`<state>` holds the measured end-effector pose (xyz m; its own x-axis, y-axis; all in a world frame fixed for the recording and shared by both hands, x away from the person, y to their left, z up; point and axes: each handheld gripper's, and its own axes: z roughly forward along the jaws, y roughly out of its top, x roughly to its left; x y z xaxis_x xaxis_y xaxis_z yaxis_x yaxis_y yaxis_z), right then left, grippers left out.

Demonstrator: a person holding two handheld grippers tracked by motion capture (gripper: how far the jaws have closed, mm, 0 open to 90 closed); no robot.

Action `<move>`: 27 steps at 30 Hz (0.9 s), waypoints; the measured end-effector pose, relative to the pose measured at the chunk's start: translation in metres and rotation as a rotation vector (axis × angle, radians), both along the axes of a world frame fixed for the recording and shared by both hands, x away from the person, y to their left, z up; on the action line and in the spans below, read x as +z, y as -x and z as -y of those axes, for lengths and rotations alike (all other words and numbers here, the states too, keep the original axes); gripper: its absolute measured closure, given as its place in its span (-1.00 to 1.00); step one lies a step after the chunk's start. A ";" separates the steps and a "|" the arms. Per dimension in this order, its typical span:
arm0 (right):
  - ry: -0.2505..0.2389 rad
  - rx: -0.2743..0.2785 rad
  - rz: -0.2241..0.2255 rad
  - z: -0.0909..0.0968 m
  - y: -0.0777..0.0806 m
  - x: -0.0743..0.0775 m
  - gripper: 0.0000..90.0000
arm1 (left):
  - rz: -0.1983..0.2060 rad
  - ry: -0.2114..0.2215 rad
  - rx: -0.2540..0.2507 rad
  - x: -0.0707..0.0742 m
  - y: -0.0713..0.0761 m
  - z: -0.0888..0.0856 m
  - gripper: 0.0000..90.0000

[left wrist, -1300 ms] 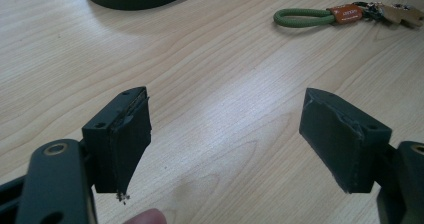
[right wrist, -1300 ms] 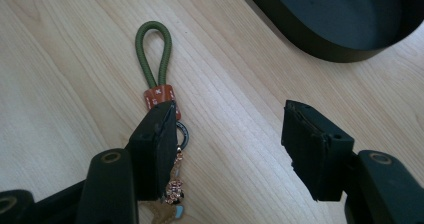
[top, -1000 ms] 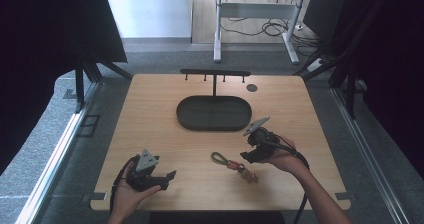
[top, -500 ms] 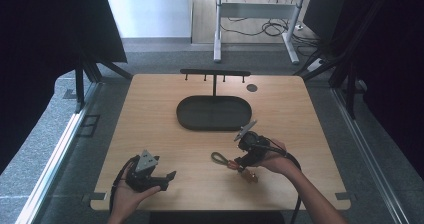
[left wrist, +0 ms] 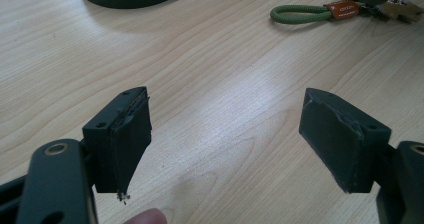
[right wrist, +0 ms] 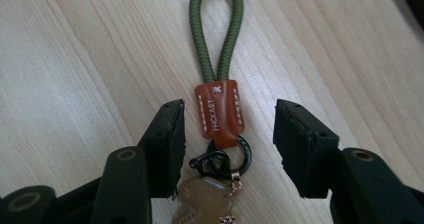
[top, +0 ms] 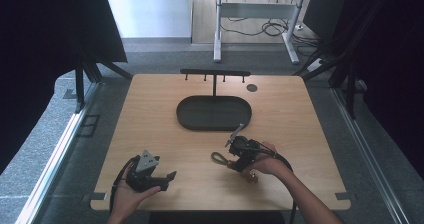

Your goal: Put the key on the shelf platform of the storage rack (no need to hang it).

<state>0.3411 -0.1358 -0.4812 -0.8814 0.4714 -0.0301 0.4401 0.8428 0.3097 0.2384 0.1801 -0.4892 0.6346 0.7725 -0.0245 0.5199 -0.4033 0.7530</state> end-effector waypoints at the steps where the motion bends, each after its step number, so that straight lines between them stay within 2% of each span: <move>1: 0.003 0.010 0.001 -0.001 -0.001 -0.002 0.08 | 0.002 0.000 0.001 0.000 0.000 0.000 -0.53; 6: 0.032 0.006 -0.004 -0.006 -0.002 -0.010 0.15 | 0.003 0.002 -0.001 0.001 0.001 0.000 -0.53; 16: 0.057 0.026 -0.019 -0.009 -0.003 -0.019 0.28 | 0.005 0.003 0.000 0.000 0.000 0.000 -0.53; 24: 0.049 0.022 -0.034 -0.009 -0.003 -0.021 0.47 | 0.007 0.002 -0.001 0.001 0.001 0.001 -0.53; 27: 0.047 0.022 -0.038 -0.008 -0.003 -0.021 0.48 | 0.008 0.001 -0.002 0.001 0.001 0.001 -0.53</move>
